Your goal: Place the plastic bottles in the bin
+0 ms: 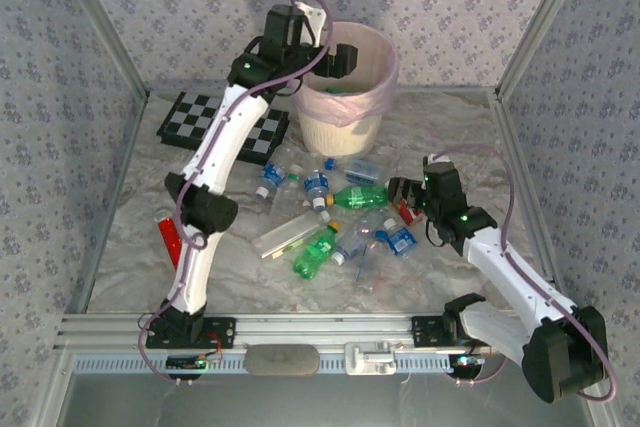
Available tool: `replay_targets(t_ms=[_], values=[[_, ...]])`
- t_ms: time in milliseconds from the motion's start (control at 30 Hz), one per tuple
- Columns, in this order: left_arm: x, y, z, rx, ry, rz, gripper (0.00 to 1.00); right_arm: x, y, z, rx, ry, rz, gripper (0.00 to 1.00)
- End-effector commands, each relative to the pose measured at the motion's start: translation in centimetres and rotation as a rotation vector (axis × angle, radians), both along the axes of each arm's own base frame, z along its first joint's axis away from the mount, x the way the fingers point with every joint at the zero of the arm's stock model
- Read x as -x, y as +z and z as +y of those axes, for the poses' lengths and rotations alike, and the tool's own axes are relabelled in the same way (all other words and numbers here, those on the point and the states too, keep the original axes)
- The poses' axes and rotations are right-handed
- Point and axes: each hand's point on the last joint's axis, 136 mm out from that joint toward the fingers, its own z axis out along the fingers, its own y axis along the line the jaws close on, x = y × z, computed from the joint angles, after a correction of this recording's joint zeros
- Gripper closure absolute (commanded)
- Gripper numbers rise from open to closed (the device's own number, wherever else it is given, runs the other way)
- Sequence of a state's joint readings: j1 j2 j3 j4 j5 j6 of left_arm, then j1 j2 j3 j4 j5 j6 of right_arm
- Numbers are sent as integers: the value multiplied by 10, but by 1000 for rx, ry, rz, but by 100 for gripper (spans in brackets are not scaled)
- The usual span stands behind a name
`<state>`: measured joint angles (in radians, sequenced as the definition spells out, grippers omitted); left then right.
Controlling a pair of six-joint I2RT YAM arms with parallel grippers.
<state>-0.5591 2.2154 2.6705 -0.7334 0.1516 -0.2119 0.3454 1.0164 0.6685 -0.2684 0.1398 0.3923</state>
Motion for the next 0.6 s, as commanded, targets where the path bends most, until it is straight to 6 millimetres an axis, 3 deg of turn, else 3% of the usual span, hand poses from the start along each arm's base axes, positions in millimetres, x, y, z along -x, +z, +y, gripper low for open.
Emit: replay_targets(t_ms=[0,133,233,433,567], values=[[29,37,10,7,-6,-68,0,-3,-7,-6,110,49,38,1],[46,33,22,40,8,-79,0,-11,-18,-10,185,61,118,1],[60,25,42,56,63,-113,0,-16,-28,-11,231,78,179,1],[88,-12,94,45,221,-138,0,-24,-46,-6,252,146,277,4],[101,-56,131,42,351,-70,0,-31,-54,-7,246,171,335,8]])
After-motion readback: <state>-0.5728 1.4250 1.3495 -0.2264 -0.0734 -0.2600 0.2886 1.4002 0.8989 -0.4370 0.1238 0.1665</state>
